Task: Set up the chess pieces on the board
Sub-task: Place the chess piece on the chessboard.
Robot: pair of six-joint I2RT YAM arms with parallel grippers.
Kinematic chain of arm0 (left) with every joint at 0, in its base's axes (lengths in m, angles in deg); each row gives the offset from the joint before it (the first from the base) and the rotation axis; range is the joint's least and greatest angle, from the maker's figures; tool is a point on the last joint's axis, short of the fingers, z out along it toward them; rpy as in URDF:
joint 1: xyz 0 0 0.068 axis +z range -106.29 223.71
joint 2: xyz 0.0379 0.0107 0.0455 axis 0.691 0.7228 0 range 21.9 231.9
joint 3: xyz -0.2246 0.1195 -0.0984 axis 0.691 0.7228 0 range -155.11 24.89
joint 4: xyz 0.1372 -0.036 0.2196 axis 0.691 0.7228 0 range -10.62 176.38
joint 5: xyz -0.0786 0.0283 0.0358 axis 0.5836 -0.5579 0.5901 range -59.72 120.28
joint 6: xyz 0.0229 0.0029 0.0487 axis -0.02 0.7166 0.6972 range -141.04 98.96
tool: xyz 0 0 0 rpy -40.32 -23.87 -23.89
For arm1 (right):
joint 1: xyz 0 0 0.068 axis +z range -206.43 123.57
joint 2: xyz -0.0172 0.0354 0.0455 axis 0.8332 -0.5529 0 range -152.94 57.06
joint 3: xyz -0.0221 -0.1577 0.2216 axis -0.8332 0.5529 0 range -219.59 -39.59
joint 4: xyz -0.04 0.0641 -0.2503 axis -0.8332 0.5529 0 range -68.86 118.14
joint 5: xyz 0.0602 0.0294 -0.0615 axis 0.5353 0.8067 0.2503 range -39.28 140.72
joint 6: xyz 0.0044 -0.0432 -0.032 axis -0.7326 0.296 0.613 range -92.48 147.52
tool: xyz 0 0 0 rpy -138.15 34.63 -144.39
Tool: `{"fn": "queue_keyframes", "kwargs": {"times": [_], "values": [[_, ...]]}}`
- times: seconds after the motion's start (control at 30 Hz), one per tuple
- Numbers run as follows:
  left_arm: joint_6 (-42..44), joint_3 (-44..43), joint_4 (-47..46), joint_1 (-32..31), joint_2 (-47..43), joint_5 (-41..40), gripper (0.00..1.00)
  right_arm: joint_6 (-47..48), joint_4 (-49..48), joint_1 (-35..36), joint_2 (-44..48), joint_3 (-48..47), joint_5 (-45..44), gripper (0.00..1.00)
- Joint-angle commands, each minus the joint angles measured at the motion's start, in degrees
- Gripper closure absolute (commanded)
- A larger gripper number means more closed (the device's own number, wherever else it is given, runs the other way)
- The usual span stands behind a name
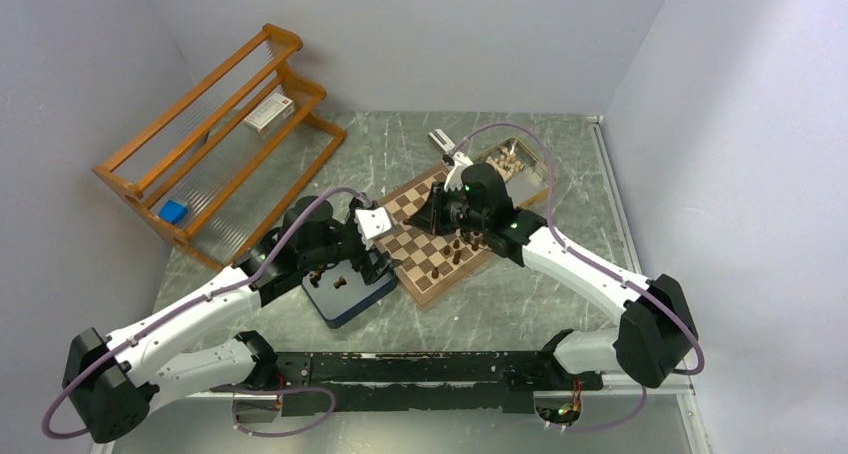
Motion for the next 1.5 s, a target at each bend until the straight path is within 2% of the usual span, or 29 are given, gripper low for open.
{"fn": "queue_keyframes", "kwargs": {"times": [0.0,0.27,0.47,0.67,1.03,1.47], "values": [[1.47,0.17,0.97,-0.42,-3.84,-2.21,0.0,9.41,16.78,-0.28,-2.23,-6.99,-11.41,0.96],[4.59,3.52,-1.45,-0.42,-16.22,-12.81,0.0,15.62,32.35,0.01,-6.94,-15.68,-19.87,0.96],[1.2,3.51,-1.8,-0.42,-21.1,-22.73,0.0,16.54,38.88,2.23,-10.94,-19.18,-23.62,0.96],[1.91,0.83,3.68,-0.42,-22.03,-28.63,0.0,16.7,40.97,3.82,-14.29,-20.8,-23.79,0.96],[3.07,2.73,3.57,-0.42,-25.16,-35.9,0.0,17.11,41.85,6.2,-20.38,-22.97,-23.0,0.96],[3.89,3.18,3.65,-0.42,-26.15,-36.51,0.0,18.05,42.23,6.57,-24.25,-23.59,-23.26,0.94]]}}
